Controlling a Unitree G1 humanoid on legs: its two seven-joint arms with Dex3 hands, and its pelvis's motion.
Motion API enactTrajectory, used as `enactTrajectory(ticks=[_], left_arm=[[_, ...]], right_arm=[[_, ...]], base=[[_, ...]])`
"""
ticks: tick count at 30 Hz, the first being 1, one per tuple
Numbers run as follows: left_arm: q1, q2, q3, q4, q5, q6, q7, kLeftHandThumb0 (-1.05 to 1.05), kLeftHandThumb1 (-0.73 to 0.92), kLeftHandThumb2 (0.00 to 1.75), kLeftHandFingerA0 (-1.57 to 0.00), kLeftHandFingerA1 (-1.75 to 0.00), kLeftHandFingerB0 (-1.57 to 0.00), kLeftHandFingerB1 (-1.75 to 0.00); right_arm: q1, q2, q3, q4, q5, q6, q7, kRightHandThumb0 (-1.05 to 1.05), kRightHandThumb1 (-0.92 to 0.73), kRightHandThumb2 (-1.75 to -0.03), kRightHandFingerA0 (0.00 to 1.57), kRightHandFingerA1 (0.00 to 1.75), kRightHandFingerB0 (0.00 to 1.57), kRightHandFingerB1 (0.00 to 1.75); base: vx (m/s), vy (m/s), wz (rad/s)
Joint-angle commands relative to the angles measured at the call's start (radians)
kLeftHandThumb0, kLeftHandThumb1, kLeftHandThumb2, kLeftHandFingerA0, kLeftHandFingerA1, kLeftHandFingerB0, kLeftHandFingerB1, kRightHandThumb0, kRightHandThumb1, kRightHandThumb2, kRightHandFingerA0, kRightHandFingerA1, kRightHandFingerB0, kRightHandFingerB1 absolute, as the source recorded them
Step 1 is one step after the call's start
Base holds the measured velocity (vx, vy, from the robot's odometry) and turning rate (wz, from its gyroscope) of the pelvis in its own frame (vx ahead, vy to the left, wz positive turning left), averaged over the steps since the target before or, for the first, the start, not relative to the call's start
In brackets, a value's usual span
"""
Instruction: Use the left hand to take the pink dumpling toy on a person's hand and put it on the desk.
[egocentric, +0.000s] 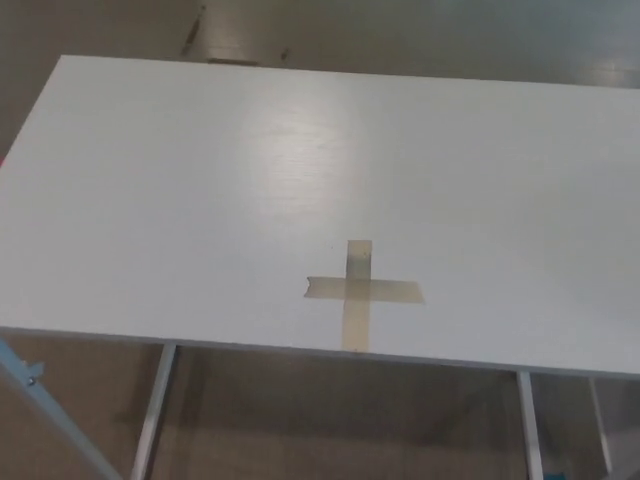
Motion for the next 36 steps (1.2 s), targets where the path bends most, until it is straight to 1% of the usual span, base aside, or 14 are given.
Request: enactTrajectory(ticks=[1,6,16,21,32,33,34,36], left_arm=[[0.008,0.006,0.009,0.021,-0.007,-0.033,-0.012,-0.32,0.65,0.59,-0.70,-0.45,-0.47,-0.37],[0.002,0.000,0.013,0.025,-0.008,-0.037,-0.013,-0.32,0.65,0.59,-0.70,-0.45,-0.47,-0.37],[0.033,0.000,-0.003,0.032,0.012,-0.040,-0.014,-0.32,0.65,0.59,-0.68,-0.44,-0.47,-0.37],[0.008,0.006,-0.008,0.034,0.012,-0.037,-0.021,-0.33,0.65,0.59,-0.67,-0.44,-0.47,-0.37],[-0.002,0.001,0.000,0.030,-0.002,-0.043,-0.034,-0.32,0.64,0.59,-0.70,-0.45,-0.47,-0.37],[0.000,-0.002,0.000,0.027,-0.003,-0.048,-0.032,-0.41,0.54,0.77,-0.66,-0.57,-0.42,-0.48],[0.004,-0.010,0.000,0.017,-0.003,-0.067,-0.023,-0.40,0.53,0.77,-0.71,-0.59,-0.41,-0.48],[0.028,-0.014,-0.003,0.006,-0.002,-0.093,-0.016,-0.40,0.53,0.76,-0.70,-0.59,-0.42,-0.48]], right_arm=[[0.008,-0.004,-0.007,0.016,0.003,-0.017,-0.014,-0.22,-0.70,-0.61,0.67,0.46,0.53,0.41],[0.002,-0.009,-0.010,0.019,0.003,-0.017,-0.008,-0.22,-0.70,-0.61,0.66,0.45,0.53,0.42],[0.040,-0.002,-0.014,0.023,0.000,-0.027,-0.012,-0.22,-0.70,-0.61,0.68,0.46,0.54,0.42],[0.020,-0.002,-0.017,0.023,0.002,-0.020,-0.012,-0.22,-0.70,-0.61,0.68,0.46,0.54,0.42],[0.017,-0.002,-0.028,0.021,0.012,-0.014,-0.007,-0.24,-0.70,-0.61,0.65,0.45,0.54,0.42],[0.019,-0.003,-0.029,0.021,0.013,-0.015,-0.007,-0.24,-0.70,-0.61,0.65,0.45,0.54,0.42],[0.022,-0.004,-0.026,0.020,0.010,-0.020,-0.005,-0.24,-0.70,-0.61,0.65,0.45,0.54,0.42],[0.040,-0.001,-0.021,0.020,0.006,-0.026,-0.002,-0.24,-0.70,-0.61,0.65,0.45,0.53,0.42]], base=[[0.00,0.000,0.00],[0.00,0.000,0.00],[0.00,0.000,0.00],[0.00,0.000,0.00],[0.00,0.000,0.00],[0.00,0.000,0.00],[0.00,0.000,0.00],[0.00,0.000,0.00]])
